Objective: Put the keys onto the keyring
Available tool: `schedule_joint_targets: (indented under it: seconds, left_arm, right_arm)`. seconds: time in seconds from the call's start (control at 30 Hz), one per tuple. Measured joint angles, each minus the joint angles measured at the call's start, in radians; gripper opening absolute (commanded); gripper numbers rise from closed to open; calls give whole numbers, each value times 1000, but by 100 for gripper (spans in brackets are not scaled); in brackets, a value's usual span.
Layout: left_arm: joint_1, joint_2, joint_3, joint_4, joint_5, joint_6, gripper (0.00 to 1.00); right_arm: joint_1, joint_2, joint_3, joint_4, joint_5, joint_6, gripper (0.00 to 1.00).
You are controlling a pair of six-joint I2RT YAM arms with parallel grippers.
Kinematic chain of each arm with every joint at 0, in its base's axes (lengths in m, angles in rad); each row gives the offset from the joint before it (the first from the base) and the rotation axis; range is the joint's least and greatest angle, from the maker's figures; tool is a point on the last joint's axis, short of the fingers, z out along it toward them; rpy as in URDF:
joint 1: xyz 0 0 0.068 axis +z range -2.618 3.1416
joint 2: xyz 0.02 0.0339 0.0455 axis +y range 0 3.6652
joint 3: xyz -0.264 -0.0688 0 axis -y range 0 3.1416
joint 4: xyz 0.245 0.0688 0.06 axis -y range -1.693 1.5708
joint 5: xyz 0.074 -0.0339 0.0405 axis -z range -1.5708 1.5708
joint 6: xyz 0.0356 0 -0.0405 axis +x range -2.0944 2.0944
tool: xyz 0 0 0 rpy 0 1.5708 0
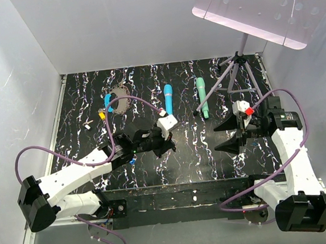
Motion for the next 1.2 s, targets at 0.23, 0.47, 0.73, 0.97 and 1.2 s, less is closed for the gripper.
schedule_joint_targets:
  seconds: [0.23,0.47,0.73,0.97,1.2]
  left_arm:
    - [-7,5,-8,23,-8,27,0]
    - [-12,4,-43,59,-9,39,0]
    - [-19,-4,-69,82,-8,40,0]
    - [-21,-18,-71,93,-3,40,0]
    - [-29,-19,-71,96,17,36,0]
  right_arm:
    - [98,16,7,61,18,47,85]
    - [138,46,13,87,28,65,85]
    - [180,76,49,106,37,60,85]
    - [261,115,70,142,61,64,84]
    - [374,171,70,264,117,128,81]
